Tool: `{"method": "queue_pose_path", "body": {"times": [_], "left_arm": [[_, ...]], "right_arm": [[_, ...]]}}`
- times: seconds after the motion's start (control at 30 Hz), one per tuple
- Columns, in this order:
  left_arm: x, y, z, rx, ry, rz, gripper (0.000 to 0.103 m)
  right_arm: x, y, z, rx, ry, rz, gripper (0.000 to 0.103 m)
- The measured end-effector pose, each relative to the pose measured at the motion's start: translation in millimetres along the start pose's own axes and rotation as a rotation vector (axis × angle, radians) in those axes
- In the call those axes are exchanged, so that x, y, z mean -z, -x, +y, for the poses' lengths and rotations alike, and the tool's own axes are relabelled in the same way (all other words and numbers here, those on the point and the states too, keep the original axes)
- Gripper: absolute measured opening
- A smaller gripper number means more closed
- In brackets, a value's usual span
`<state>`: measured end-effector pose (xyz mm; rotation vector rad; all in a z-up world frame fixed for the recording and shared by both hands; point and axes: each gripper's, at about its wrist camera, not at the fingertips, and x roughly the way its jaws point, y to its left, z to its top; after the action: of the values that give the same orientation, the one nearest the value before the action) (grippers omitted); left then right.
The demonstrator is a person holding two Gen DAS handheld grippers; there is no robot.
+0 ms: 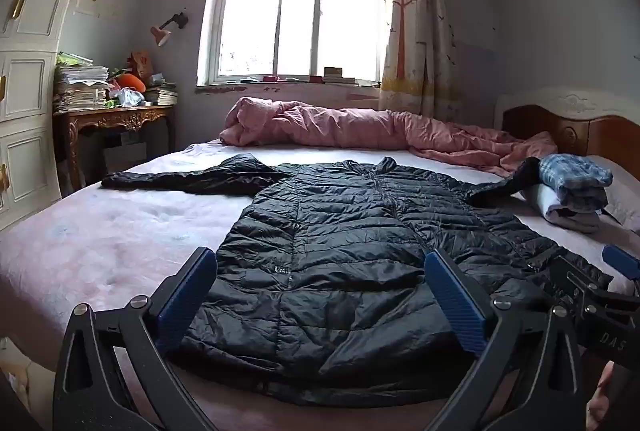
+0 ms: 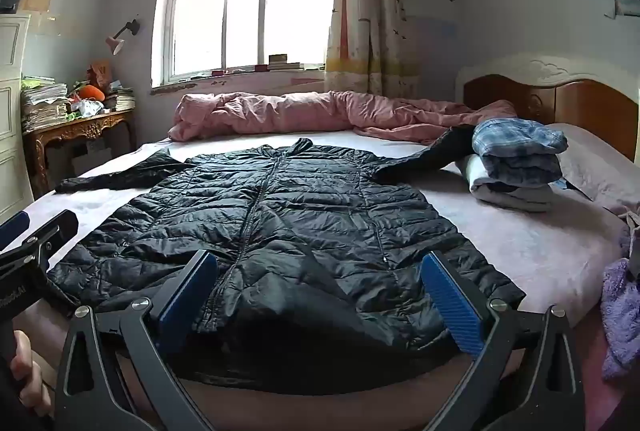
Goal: Fold large clothes
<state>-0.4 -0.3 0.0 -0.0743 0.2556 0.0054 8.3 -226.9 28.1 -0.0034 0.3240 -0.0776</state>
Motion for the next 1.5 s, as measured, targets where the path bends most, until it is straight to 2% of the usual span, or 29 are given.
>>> {"method": "queue_pose_path", "body": {"times": [0.1, 0.2, 0.33, 0.57, 1.0, 1.5], "left_arm": [[-1.4, -0.7, -7.8, -0.018, -0.050, 0.012, 0.103], [-2.9, 2.6, -14.7, -0.015, -0.063, -0.004, 0.103], [-1.4, 7.7, -11.9, -0.064, -0.059, -0.022, 0.103], [-1.5, 10.4, -13.3, -0.070, -0.081, -0.038, 0.103], [-0.5, 12.2, -4.9, -0.078, -0.043, -0.040, 0.103], [-1.5, 13.9, -14.0, -0.096, -0.091, -0.062, 0.103]], "right_arm": [[0.1, 0.4, 0.1, 0.007, -0.004, -0.005, 0.103], [0.2, 0.1, -3.1, 0.015, -0.013, 0.001, 0.103], [0.5, 2.2, -3.8, 0.022, -0.001, 0.003, 0.103], [0.4, 1.8, -5.9, 0.021, -0.004, 0.006, 0.103], [2.6, -2.1, -5.2, 0.024, -0.008, 0.031, 0.103], [3.1, -3.4, -2.3, 0.022, -0.007, 0.039, 0.103]]}}
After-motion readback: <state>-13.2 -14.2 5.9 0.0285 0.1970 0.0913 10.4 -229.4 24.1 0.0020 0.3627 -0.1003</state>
